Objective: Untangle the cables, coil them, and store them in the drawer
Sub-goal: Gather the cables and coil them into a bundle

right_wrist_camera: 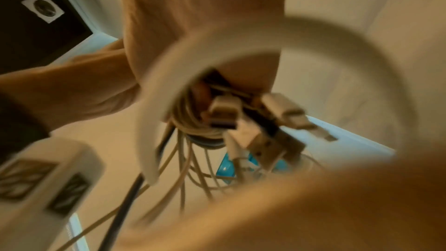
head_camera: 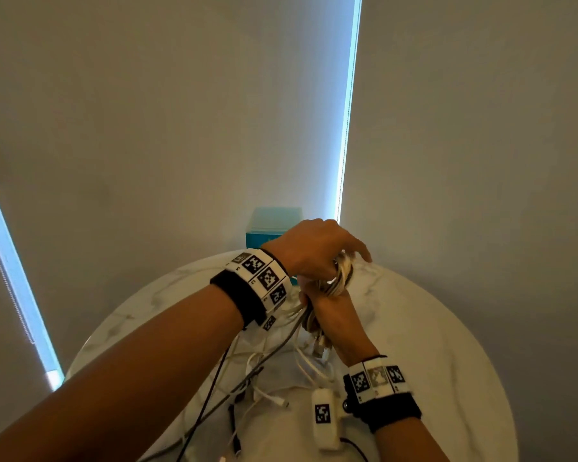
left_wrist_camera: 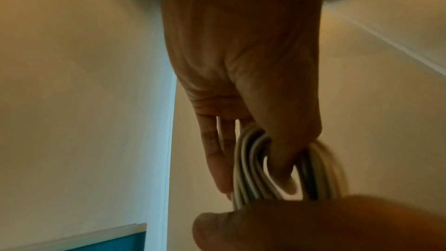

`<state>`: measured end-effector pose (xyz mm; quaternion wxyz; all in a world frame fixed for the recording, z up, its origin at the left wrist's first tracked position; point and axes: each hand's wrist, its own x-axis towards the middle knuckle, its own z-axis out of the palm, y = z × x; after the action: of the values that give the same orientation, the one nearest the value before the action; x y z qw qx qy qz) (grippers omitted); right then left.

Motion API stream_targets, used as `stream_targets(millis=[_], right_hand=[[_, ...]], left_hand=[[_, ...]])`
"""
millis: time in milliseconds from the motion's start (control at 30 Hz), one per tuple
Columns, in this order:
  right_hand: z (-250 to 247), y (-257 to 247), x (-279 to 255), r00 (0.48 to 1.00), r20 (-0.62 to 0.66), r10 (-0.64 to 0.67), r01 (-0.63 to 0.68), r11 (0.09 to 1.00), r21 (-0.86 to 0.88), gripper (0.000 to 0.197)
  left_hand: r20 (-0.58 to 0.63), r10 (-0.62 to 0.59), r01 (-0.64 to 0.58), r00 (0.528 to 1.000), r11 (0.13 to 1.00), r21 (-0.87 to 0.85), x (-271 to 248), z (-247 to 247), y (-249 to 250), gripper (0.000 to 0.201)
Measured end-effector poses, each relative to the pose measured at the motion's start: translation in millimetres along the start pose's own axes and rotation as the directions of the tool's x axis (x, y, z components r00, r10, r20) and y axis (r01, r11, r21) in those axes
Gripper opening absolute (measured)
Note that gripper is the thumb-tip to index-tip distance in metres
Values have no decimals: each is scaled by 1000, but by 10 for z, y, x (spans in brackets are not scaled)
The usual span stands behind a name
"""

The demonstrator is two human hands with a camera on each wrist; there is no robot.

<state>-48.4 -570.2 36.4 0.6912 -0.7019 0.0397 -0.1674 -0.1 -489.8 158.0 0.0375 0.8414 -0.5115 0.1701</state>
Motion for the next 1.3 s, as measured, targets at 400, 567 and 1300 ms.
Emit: stream_targets(millis=[400,567,1300], right_hand=[[-196,-22,43,995,82,-64,83,960,-266,41],[-368,-92,95,998,-56,-18,18,1000,5,47],[-418,-180,116,983,143,-111,-54,575,816,48]], left_hand=[[-46,137,-126,989,971,202,-5,-10,8,27],[150,-32,123,988,745,-656,-191,264,-197,76],[433,-63,434,899,241,-868,-796,438,-591,23]])
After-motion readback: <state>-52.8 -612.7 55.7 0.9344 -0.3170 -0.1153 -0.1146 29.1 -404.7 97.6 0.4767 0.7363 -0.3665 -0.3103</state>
